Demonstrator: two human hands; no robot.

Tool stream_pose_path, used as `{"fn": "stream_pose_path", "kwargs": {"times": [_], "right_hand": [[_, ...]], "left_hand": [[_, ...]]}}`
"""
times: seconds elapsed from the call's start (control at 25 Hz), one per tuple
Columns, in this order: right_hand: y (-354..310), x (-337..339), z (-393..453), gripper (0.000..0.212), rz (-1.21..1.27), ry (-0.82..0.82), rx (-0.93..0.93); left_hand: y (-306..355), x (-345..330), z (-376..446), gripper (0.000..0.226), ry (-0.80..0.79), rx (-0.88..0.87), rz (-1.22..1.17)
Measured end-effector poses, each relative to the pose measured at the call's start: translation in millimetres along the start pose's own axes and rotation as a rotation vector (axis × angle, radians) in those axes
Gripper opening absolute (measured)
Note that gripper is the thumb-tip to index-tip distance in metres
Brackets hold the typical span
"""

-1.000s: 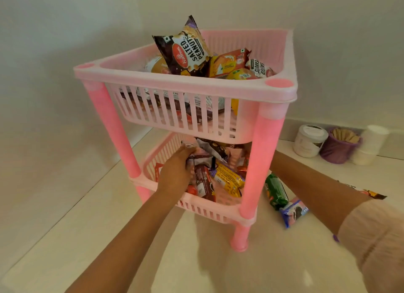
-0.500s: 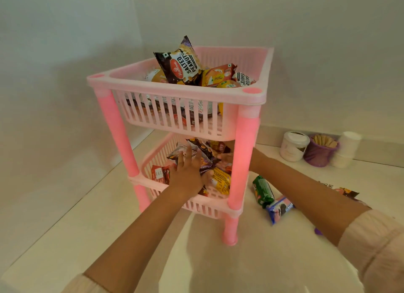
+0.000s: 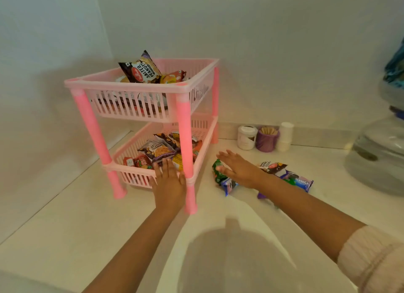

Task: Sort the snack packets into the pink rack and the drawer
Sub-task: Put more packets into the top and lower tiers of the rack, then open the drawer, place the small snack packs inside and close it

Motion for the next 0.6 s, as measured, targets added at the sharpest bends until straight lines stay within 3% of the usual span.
{"fn": "stream_pose_path", "kwargs": {"times": [0.12, 0.24, 0.6], "right_hand": [[21, 0, -56, 0.058, 0.025, 0.038, -0.048], [38, -4, -119, 0.058, 0.033, 0.076, -0.087], [107, -41, -326, 0.067, -0.290, -0.033, -0.292]], "left_hand": [[33, -5, -46, 0.063, 0.049, 0.009, -0.063], [77, -24, -101, 0.064, -0.005, -0.066, -0.073], [178, -110, -255, 0.070, -0.342, -0.398, 0.001]]}}
Point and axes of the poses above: each hand's wrist, its own z-axis towards the middle knuckle, its own x-axis out of the back of the hand, y = z × x, the point moved 6 cm from there along z, towards the middle knuckle, and after that the axes turned 5 degrees about z, right-handed, at the moved point
